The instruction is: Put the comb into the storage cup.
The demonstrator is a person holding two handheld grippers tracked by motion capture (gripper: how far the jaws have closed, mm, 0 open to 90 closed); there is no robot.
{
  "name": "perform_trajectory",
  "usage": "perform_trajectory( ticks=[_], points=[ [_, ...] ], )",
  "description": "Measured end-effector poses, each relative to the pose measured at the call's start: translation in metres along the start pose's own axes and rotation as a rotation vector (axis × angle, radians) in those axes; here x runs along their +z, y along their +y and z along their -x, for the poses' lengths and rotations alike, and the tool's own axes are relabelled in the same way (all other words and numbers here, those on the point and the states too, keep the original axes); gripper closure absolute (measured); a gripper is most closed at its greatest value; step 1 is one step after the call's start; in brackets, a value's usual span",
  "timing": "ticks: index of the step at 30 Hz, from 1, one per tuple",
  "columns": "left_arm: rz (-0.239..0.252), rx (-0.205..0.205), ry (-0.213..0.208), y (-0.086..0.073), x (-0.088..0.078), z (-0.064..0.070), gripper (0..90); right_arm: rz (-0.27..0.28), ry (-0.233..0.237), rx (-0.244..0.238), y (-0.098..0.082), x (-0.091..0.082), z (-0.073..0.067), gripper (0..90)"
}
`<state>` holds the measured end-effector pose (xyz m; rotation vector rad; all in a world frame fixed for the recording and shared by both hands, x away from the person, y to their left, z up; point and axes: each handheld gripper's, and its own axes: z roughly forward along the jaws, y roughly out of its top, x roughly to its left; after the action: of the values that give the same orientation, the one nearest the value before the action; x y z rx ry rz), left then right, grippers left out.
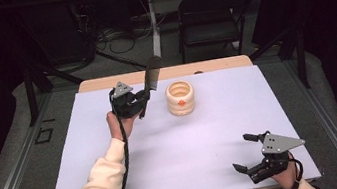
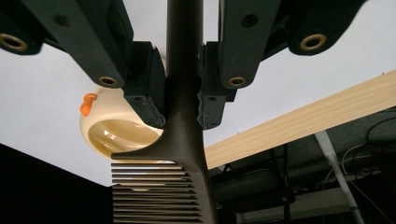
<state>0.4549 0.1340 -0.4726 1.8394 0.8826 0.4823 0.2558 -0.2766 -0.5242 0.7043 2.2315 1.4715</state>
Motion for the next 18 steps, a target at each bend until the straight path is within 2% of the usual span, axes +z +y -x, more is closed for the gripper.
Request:
perform_trajectory(
  ticks=[18],
  points=[
    [0.012,0.02,-0.005,0.016,0.005,0.006,72.5,0.002,0.0,-0.003,0.0,0.0,0.0,0.0]
  ],
)
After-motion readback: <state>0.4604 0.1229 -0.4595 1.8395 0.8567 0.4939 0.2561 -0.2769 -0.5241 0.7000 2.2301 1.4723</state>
